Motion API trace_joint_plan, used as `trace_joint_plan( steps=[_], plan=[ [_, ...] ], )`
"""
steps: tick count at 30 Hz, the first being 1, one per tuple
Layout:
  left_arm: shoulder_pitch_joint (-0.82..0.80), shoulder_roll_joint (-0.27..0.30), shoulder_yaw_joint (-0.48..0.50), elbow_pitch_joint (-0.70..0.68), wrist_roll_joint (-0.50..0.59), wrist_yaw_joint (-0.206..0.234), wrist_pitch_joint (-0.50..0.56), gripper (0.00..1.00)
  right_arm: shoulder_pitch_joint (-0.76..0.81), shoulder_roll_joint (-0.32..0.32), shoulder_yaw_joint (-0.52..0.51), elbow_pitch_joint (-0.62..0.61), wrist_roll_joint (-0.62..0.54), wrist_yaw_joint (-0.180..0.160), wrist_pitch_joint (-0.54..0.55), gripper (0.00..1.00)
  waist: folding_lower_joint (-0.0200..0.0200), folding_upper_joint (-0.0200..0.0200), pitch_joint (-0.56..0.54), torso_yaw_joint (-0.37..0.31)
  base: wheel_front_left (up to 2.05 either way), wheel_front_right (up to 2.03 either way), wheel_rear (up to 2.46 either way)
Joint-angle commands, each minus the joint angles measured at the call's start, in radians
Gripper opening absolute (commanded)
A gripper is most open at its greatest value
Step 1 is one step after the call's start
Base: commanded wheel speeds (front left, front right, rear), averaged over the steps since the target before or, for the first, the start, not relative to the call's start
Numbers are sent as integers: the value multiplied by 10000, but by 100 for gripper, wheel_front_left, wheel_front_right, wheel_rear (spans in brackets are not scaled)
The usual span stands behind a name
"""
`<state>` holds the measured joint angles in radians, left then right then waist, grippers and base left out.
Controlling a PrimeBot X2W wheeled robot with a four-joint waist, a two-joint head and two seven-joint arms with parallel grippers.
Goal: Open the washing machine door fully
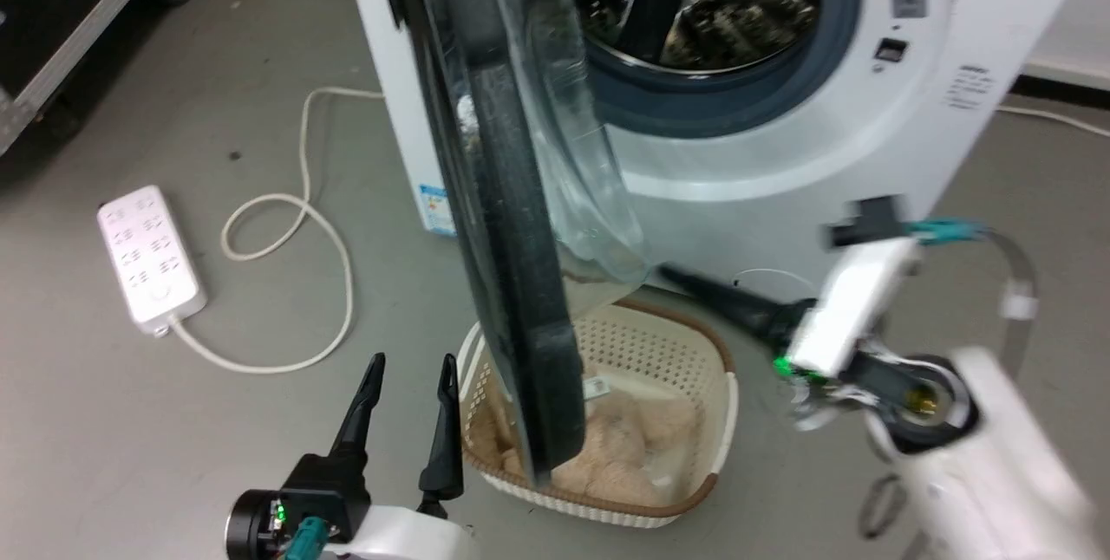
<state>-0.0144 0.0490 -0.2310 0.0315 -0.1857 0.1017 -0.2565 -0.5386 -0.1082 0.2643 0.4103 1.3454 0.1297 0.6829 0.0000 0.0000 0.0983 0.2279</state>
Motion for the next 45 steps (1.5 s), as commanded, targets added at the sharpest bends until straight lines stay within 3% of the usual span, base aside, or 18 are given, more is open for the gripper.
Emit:
trace_joint_plan(
  steps=[1,9,14,20,25,28,35,41,42,43,45],
  plan=[
    [121,20,118,47,-32,-99,-53,100,399,-354,-222,-400,-434,10,-570,100,0,0,-185,-230,0,0,0],
    [239,284,776,202,-119,-397,-53,100,1699,-1928,64,-2838,-4349,10,-4522,100,0,0,-537,-1190,0,0,0],
    [380,464,1018,243,-154,-554,-53,100,2615,-2447,-132,-3232,-7167,10,-6702,100,0,0,-751,-1606,0,0,0],
    [660,589,1138,99,-212,-744,-53,100,3936,-1766,-1164,-3666,-9711,10,-8297,100,0,0,-847,-1912,0,0,0],
    [771,575,1160,96,-243,-838,-53,100,5103,-500,-2362,-4069,-11234,10,-8839,100,0,0,-927,-1952,0,0,0],
    [832,538,1219,71,-309,-870,-53,100,5701,224,-2906,-4233,-11472,10,-8904,100,0,0,-921,-1966,0,0,0],
    [848,460,1195,167,-349,-1043,-53,100,6335,518,-3002,-4330,-12450,10,-9036,100,0,0,-933,-1955,0,0,0],
    [840,413,1269,97,-128,-1000,-53,100,6436,567,-2905,-4287,-12600,10,-9032,100,0,0,-1003,-1970,0,0,0],
    [847,396,1280,85,-113,-993,-53,70,6431,570,-2892,-4280,-12597,10,-9024,100,0,0,-1001,-1971,0,0,0],
    [846,379,1286,72,-100,-993,-53,0,6422,573,-2877,-4271,-12563,10,-9019,100,0,0,-1000,-1971,0,0,0],
    [836,366,1298,6,15,-975,-53,0,6401,575,-2872,-4248,-12366,10,-9022,100,0,0,-1001,-1969,0,0,0]
  ],
)
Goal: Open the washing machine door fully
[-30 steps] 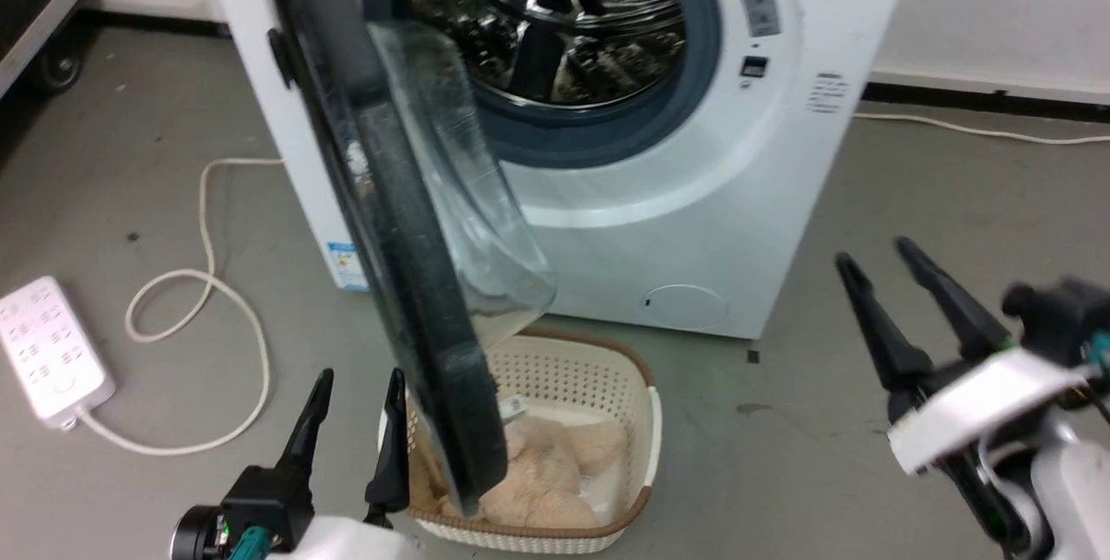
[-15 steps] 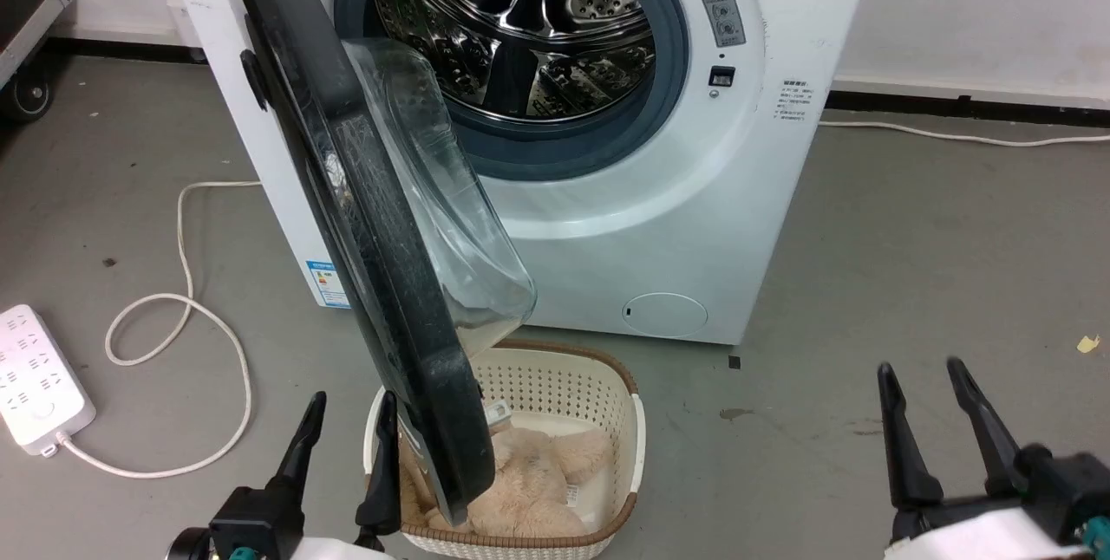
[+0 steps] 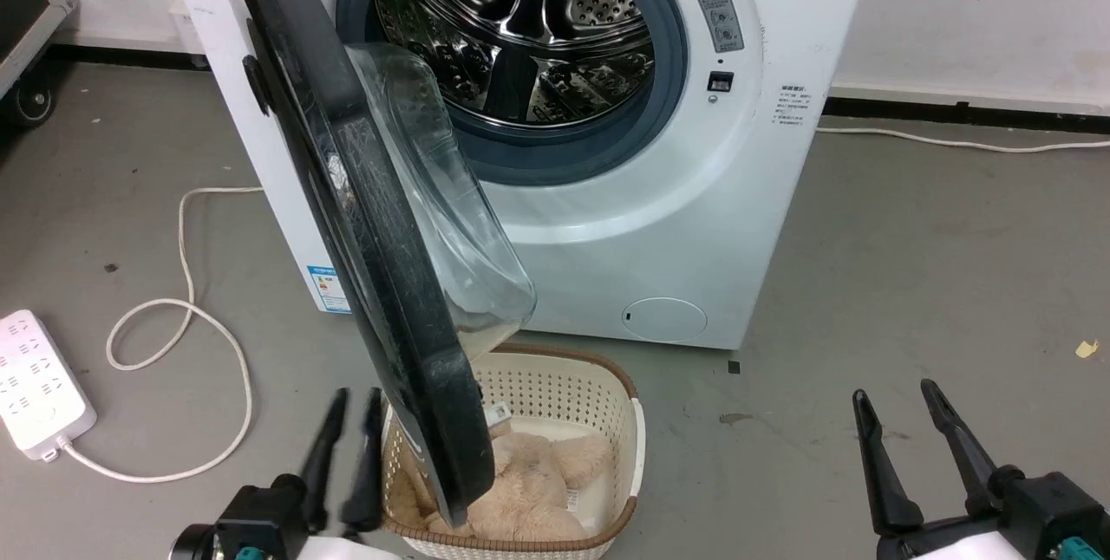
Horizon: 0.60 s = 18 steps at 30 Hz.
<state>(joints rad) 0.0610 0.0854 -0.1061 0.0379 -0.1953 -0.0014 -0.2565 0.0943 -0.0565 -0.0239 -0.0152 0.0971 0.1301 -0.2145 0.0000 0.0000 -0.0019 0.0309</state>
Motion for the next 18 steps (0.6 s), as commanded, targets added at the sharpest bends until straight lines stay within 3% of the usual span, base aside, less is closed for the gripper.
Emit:
trace_joint_plan(
  steps=[1,13,18],
  plan=[
    [79,-10,81,-103,157,85,-53,0,59,58,10,15,189,6,-43,100,0,0,3,4,0,0,0],
    [-491,-322,1391,-2787,-629,587,-53,0,10,61,-62,-38,431,6,92,100,0,0,-73,153,0,0,0],
    [-1109,-345,1261,-4023,-472,890,-53,0,1,61,1,-95,511,6,181,100,0,0,-130,197,0,0,0]
  ],
)
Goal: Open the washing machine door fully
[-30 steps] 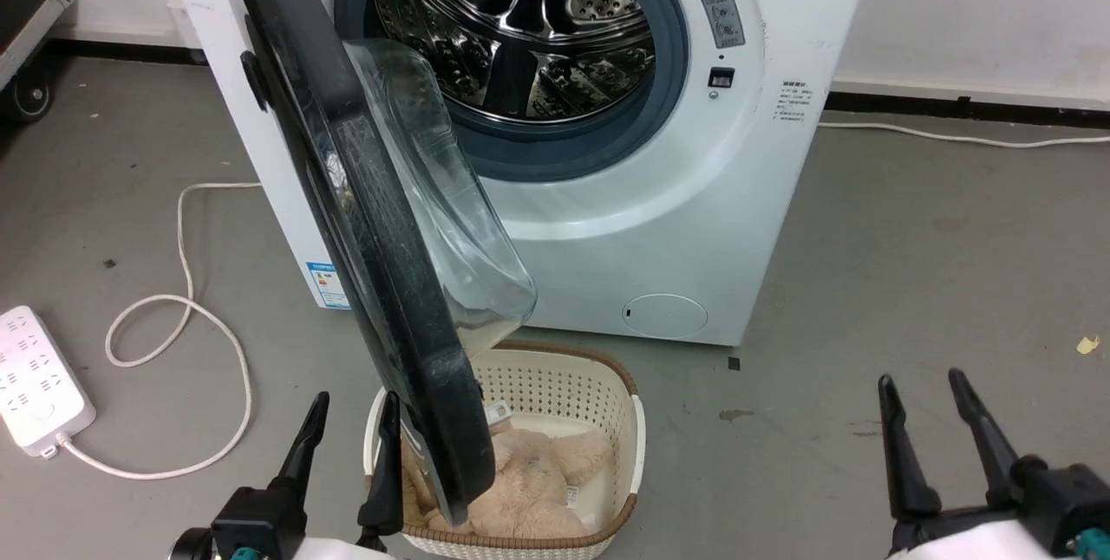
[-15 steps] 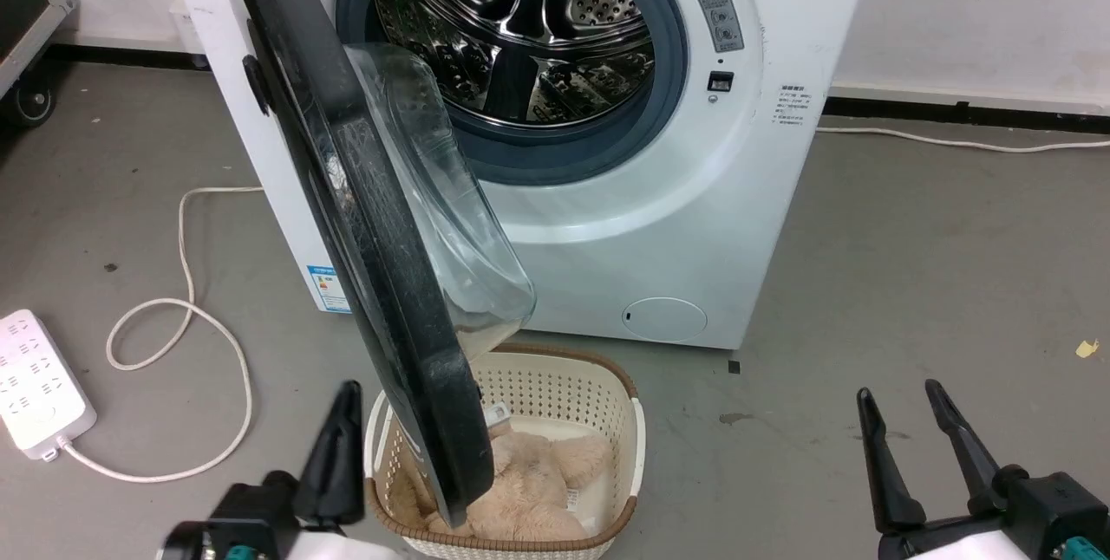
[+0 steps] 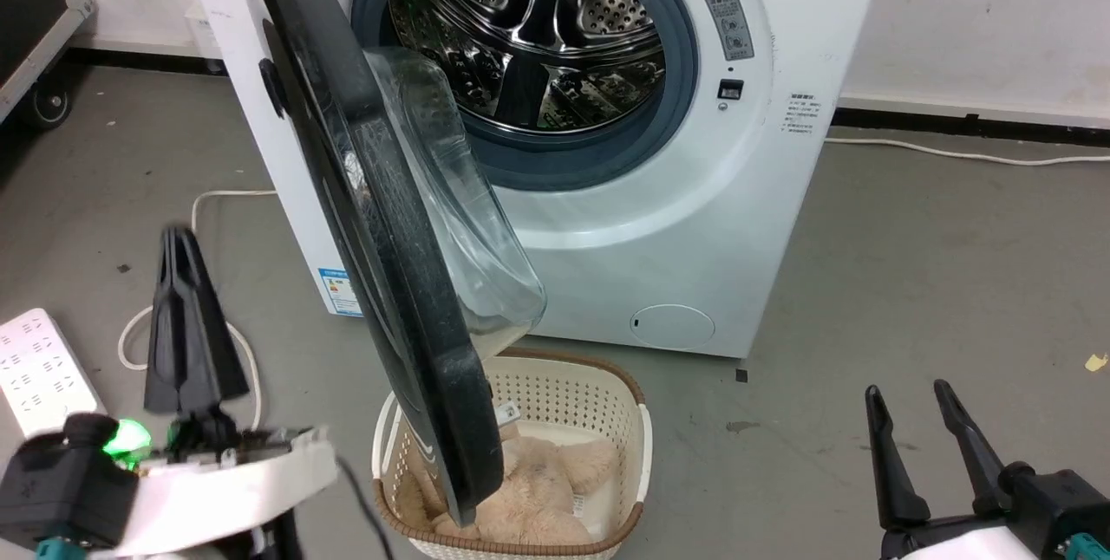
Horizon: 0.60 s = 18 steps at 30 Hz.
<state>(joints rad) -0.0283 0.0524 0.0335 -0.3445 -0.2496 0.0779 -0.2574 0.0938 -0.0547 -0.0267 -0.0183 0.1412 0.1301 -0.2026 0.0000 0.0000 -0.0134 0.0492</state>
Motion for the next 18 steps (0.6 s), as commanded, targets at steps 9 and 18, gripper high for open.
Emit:
trace_joint_plan(
  steps=[9,18],
  plan=[
    [-587,-20,-2790,-360,865,-109,178,0,43,45,179,-39,146,6,141,100,0,0,-42,-11,0,0,0],
    [-120,-21,-4948,1365,651,-30,774,0,-7,45,235,10,144,6,122,100,0,0,72,-160,0,0,0]
  ],
)
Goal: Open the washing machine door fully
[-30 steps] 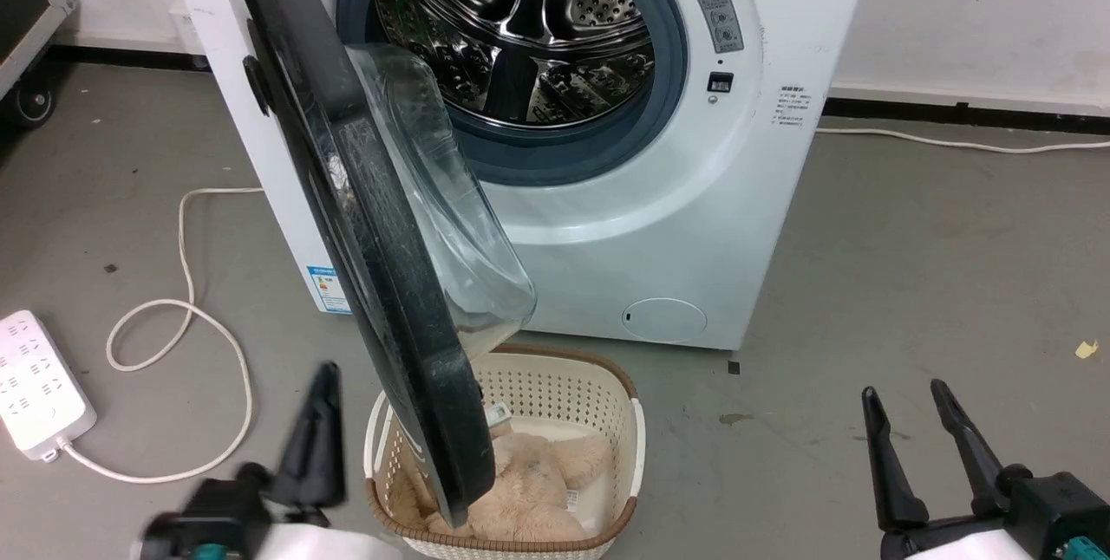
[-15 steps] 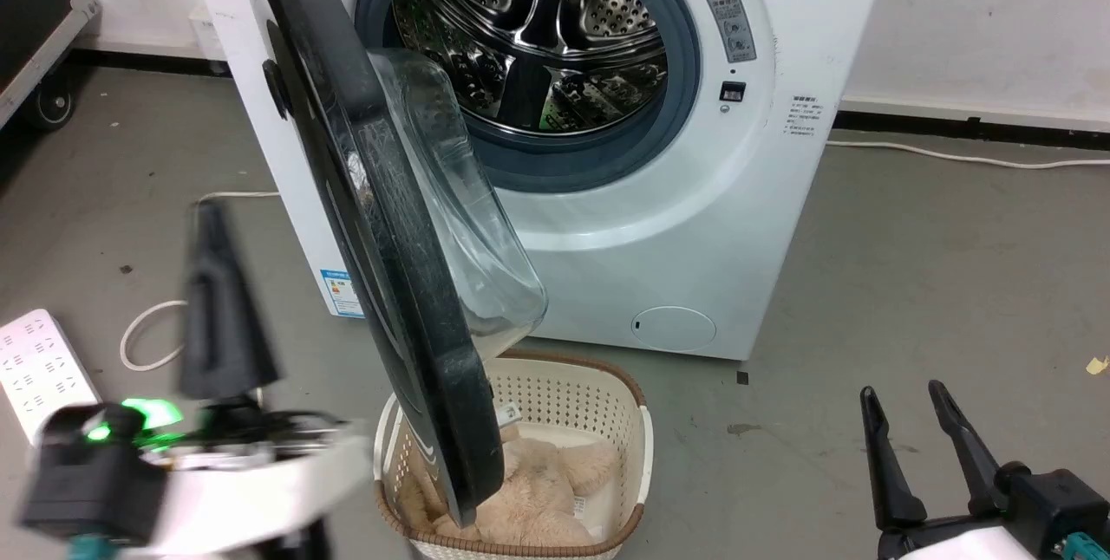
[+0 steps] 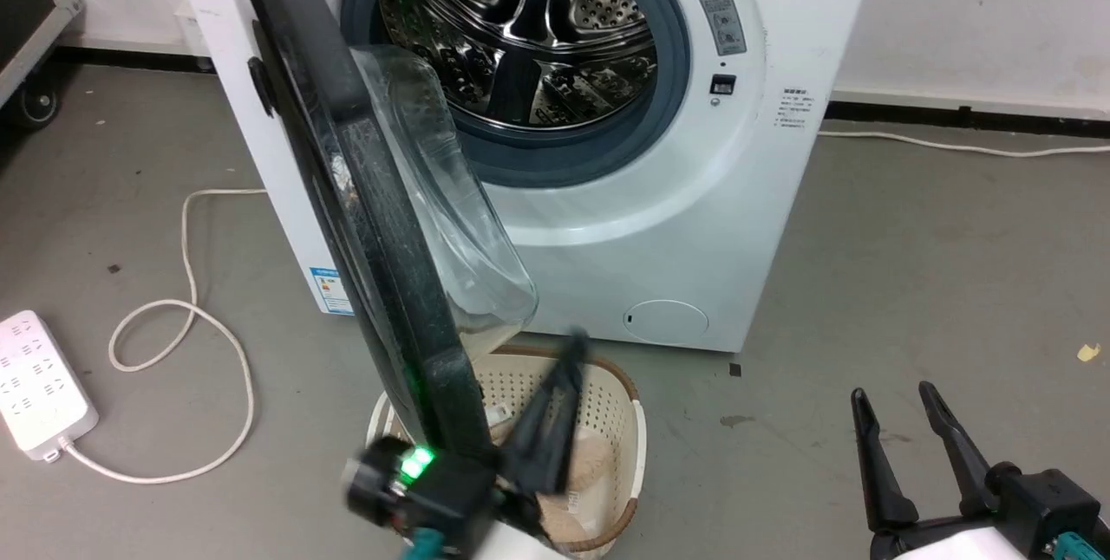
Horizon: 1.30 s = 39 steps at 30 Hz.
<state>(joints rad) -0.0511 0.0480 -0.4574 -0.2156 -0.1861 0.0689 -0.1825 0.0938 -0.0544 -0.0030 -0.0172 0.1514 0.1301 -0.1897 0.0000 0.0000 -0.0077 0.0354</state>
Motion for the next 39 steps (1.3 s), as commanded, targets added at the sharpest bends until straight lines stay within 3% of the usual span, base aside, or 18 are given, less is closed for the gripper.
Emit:
trace_joint_plan(
  steps=[1,7,16,28,39],
  plan=[
    [140,23,-194,388,88,63,95,0,-13,41,-1,9,23,6,-13,100,0,0,32,-51,0,0,0],
    [238,35,-96,2359,-221,441,102,0,-97,41,40,75,-28,6,-91,100,0,0,238,-250,0,0,0],
    [32,238,489,3369,-407,669,-299,0,-97,41,-12,174,17,6,-148,100,0,0,364,49,0,0,0],
    [64,360,738,3652,-572,838,-519,0,-29,41,55,287,67,6,-159,100,0,0,260,1895,0,0,0],
    [-153,1181,1877,3208,-1011,1096,-468,0,-216,41,249,162,-133,6,-29,100,0,0,901,3585,0,0,0]
  ],
)
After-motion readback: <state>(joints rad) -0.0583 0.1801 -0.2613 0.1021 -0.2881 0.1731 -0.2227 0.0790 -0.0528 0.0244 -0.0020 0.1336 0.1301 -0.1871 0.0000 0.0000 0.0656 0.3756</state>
